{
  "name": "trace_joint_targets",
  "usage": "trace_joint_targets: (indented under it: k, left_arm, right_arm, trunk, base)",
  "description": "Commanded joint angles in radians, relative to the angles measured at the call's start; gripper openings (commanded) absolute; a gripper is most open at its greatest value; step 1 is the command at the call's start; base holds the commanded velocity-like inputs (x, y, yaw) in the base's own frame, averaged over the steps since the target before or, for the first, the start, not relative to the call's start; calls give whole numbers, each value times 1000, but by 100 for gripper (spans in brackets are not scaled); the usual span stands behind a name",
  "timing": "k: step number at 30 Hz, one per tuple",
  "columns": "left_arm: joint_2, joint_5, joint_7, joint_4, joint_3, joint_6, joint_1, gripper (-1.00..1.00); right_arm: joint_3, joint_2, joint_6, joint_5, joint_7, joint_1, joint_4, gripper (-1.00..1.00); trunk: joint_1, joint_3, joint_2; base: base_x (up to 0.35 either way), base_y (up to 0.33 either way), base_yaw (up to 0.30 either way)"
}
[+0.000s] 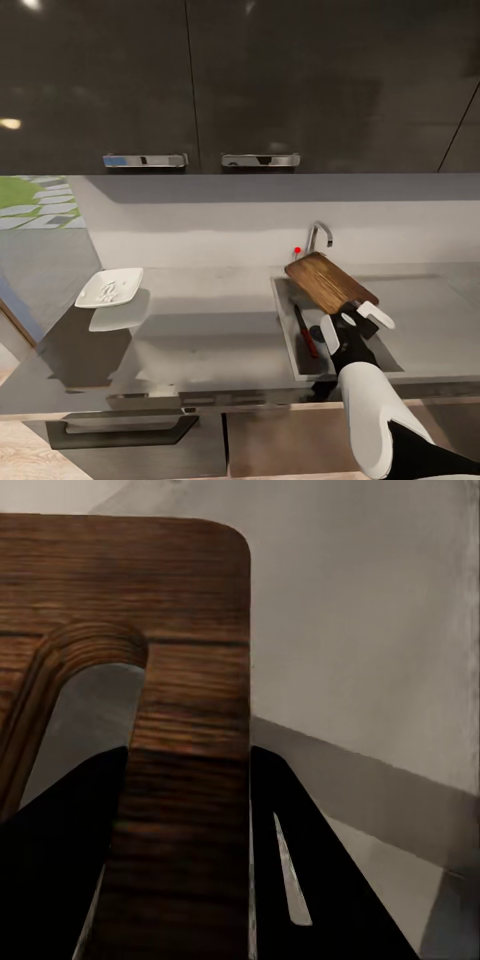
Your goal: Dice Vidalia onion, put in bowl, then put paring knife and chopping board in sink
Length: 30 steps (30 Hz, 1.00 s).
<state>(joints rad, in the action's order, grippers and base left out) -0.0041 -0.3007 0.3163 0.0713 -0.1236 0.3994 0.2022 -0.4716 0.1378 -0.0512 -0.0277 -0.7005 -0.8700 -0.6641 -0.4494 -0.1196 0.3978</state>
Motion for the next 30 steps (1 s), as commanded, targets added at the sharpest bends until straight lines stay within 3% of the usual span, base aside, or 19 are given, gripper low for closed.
trace_joint_targets:
  k: [1,5,9,15,22,23,25,27,30]
  left_arm:
    - [0,-6,1,4,-8,6,2,100]
    - [0,-6,2,4,-8,6,2,100]
    - [0,-6,2,4,-8,7,2,100]
    - [0,-6,3,4,-8,6,2,100]
    - [0,-6,3,4,-8,6,2,100]
    - [0,-6,3,4,-8,6,2,100]
    - [0,-6,3,4,-7,6,2,100]
    - [6,-7,4,4,-6,6,2,100]
    - [25,-9,5,4,-6,6,2,100]
  right_arm:
    - [-2,3,-28,-5,-22,-1,5,-100]
    - [-2,37,-113,-6,-106,-1,28,-100]
    - [-1,37,-182,-7,-186,-1,50,-100]
    - [-2,37,-230,-8,-219,-1,87,-100]
    - [-4,37,-234,-11,-226,-1,144,-100]
    - [-5,37,-234,-19,-226,-1,152,-100]
    - [-4,37,-233,-78,-224,-1,159,-100]
    - [0,37,-236,-169,-221,-1,168,-100]
    - [0,37,-240,-205,-224,-1,169,-100]
  trunk:
    - [-1,-2,2]
    - [-1,-2,2]
    - [-1,-2,2]
    - [-1,-2,2]
    - [-1,-2,2]
    - [-1,-2,2]
    - [-1,-2,2]
    - [-1,-2,2]
    - [-1,-2,2]
  base:
    - [0,0,0]
    - [0,0,0]
    - [0,0,0]
    - [0,0,0]
    - [0,0,0]
    - [0,0,0]
    - [0,0,0]
    - [18,0,0]
    - [104,0,0]
